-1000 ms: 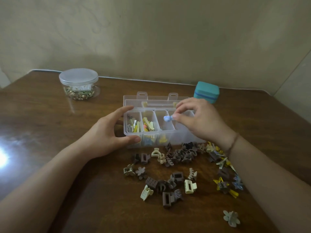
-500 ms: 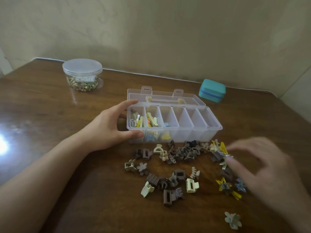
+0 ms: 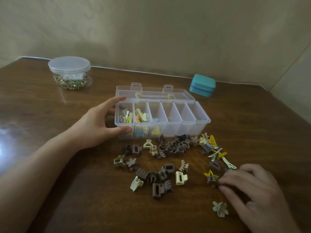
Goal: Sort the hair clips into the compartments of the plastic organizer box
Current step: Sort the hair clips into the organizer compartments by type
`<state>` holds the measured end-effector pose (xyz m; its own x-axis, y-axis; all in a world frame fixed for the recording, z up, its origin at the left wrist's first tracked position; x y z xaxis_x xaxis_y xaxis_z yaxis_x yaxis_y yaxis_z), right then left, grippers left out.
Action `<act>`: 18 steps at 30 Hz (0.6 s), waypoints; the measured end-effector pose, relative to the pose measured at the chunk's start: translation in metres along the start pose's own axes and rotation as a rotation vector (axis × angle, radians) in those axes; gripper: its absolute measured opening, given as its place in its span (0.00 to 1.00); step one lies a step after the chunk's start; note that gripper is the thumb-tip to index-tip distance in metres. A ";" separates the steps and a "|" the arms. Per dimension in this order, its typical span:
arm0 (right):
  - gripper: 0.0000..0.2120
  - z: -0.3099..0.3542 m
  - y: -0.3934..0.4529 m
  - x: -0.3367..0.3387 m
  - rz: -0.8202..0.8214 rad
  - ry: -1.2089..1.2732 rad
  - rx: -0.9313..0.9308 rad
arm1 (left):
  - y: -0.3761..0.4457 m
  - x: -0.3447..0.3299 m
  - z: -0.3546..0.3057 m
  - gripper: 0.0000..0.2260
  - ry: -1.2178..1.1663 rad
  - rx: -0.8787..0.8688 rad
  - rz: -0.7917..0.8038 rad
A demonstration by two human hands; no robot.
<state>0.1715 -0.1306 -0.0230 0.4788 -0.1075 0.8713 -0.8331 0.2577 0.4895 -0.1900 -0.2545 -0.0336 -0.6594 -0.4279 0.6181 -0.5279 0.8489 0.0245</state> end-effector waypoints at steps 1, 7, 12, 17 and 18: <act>0.11 -0.001 0.001 0.000 -0.005 0.004 0.006 | 0.000 0.000 0.000 0.43 0.003 0.000 0.003; 0.10 -0.004 0.032 0.010 -0.111 -0.031 0.123 | 0.000 0.001 -0.001 0.44 0.002 -0.006 0.006; 0.04 0.001 0.102 0.018 -0.248 0.128 0.120 | -0.001 0.001 -0.003 0.44 0.000 -0.007 0.006; 0.03 0.021 0.176 -0.008 -0.230 0.253 0.088 | -0.002 0.002 -0.005 0.46 0.003 -0.003 0.021; 0.02 0.025 0.184 -0.018 -0.164 0.240 0.104 | -0.002 0.002 -0.005 0.46 0.004 -0.006 0.021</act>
<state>0.0024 -0.1054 0.0523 0.6506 0.0939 0.7536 -0.7573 0.1549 0.6344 -0.1877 -0.2552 -0.0286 -0.6686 -0.4086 0.6213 -0.5104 0.8598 0.0161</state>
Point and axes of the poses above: each hand's wrist, its own y-axis towards the middle knuckle, its own x-axis out of the back of the hand, z = x × y, the point moved 4 cm from there along y, towards the middle knuckle, and after that the axes turned 12 degrees about x, right-handed, at the moved point
